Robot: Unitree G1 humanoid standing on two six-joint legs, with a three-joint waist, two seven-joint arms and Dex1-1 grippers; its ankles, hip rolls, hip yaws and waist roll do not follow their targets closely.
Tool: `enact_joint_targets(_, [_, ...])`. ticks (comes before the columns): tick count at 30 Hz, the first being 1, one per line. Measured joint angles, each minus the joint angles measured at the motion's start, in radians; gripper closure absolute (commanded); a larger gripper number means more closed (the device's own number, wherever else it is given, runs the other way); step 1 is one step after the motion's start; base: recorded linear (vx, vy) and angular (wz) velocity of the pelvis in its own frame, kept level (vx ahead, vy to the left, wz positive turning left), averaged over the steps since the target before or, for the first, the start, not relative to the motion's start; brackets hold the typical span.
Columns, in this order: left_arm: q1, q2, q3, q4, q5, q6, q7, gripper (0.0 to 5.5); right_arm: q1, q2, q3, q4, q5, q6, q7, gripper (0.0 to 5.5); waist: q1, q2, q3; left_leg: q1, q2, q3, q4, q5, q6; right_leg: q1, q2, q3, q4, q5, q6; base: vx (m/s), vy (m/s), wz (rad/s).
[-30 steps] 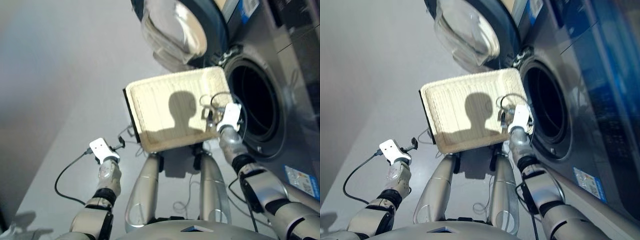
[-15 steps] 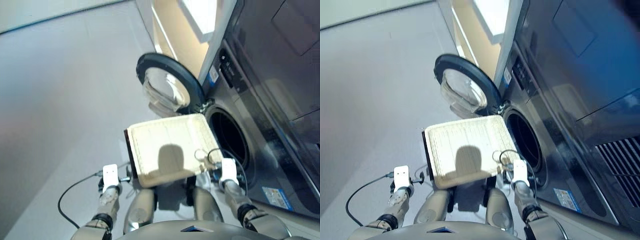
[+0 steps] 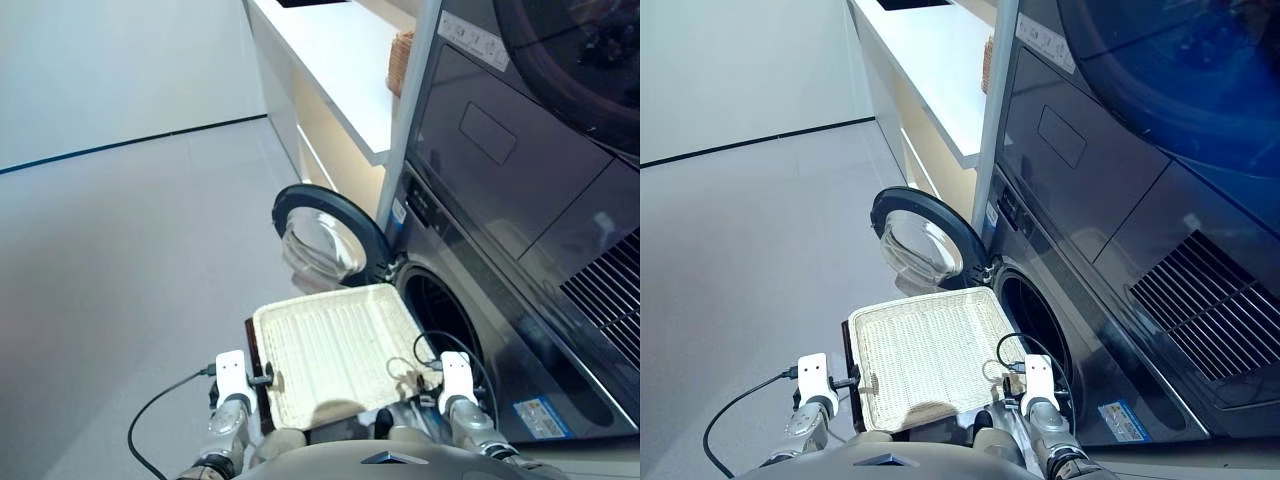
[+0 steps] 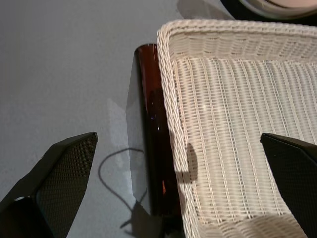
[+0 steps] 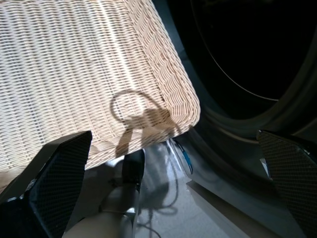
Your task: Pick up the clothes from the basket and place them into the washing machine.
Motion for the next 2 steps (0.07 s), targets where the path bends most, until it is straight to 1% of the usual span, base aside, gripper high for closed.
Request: enact_joint_targets(2, [0.002,-0.002,0.0,0.003,0.0,0.001,-0.001,0.0,0.001,0.001,0.004,0.0,-0.001,0.001,0.001,0.0,0.001,0.0,-0.004,0.006,0.001,0.0,-0.001,0.0,0.0,0.006,0.0,0.0,0.0,0.0,0.0,0.0,0.0,0.0])
